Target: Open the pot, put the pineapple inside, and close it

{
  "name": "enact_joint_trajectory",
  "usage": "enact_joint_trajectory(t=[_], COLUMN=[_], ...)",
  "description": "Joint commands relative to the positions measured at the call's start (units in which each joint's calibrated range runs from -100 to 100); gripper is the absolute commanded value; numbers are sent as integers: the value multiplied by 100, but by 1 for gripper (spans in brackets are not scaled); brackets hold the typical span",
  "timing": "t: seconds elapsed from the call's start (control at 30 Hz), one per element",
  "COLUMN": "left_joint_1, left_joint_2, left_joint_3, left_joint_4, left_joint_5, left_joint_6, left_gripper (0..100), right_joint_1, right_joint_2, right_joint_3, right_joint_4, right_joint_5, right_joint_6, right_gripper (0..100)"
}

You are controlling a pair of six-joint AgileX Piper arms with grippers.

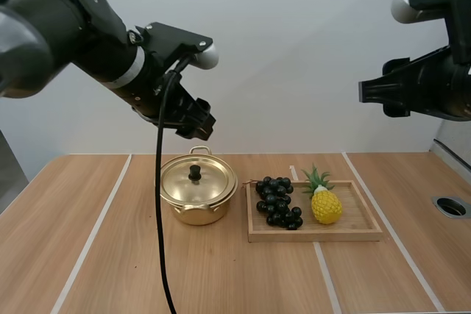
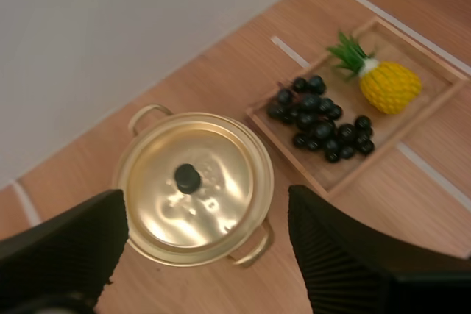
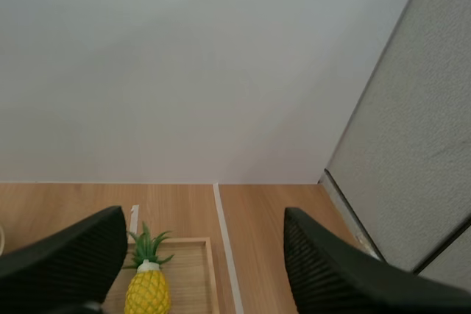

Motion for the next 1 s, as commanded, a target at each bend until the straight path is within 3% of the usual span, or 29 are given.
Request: enact_joint_trajectory(t=[0.0,0.23,0.4,0.63,0.97], left_joint_1=[-2,-2,-11,-11,-11], left_joint_2=[355,507,961,1878,2918], left_joint_3=[-81,-81,-81,-81,-81], left_joint_4=[-172,-4,6,-179,-151], left_joint_5=[-360,-1042,-457,-613,-1728], left_joint_6=[137,166,466,752,901], left_gripper=[99,100,100,100,100], right_joint_1=[-1,-1,-1,-1,-169], right_joint_2=[35,35,35,35,35], right_joint_3=[-68,-68,-68,-68,-68], right_joint_4=[121,136,338,376,534], right_joint_5=[132,132,132,363,523], right_joint_6=[-32,-32,-84,-156,-175], right_gripper=[100,100,100,100,100])
